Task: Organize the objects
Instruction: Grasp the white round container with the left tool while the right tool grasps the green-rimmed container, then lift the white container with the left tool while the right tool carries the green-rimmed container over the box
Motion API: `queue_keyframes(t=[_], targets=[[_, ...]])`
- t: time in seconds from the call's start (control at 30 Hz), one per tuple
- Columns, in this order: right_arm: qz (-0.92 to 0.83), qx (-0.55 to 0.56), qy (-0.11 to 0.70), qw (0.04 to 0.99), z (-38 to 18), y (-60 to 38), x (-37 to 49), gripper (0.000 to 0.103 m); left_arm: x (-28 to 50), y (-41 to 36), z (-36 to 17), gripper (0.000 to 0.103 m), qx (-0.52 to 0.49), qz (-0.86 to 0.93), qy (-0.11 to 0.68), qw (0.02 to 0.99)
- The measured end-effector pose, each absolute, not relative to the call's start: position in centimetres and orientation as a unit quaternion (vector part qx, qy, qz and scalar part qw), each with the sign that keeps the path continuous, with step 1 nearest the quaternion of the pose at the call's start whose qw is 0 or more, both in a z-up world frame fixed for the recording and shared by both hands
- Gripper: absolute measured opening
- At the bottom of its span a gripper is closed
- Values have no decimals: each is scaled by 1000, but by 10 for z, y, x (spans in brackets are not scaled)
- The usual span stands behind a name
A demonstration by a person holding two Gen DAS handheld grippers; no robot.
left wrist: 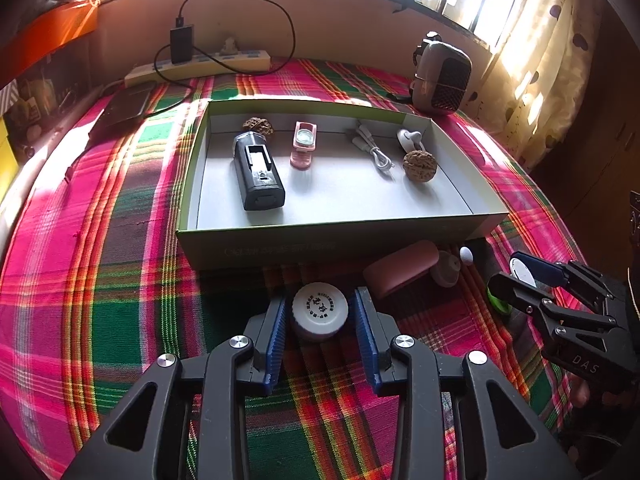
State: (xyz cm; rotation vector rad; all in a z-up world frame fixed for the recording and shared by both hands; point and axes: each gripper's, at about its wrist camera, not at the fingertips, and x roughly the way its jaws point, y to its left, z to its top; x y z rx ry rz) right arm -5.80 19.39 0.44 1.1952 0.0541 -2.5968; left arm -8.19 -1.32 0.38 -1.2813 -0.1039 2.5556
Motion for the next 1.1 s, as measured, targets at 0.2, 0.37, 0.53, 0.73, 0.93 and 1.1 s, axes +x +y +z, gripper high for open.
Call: queue_keyframes(t=[0.2, 0.37, 0.53, 0.73, 0.93, 1.1], targets=[[-896, 418, 21, 147, 2, 191, -58, 50, -82, -11, 4, 31, -444, 885, -35, 136], [-897, 416, 11, 148, 3, 193, -57, 50, -83, -10, 4, 31, -444, 885, -33, 135], [-896, 415, 9, 158, 4, 192, -55, 43, -83, -10, 4, 31, -443, 886, -33, 133], [-896, 413, 6, 162, 4, 192, -54, 35, -84, -12, 4, 27, -443, 887, -30, 129], [-896, 413, 5, 162, 5, 191, -54, 35, -83, -12, 4, 26, -443, 887, -30, 129], [-897, 412, 1, 163, 5, 192, -54, 35, -83, -13, 5, 26, -444, 886, -30, 129]])
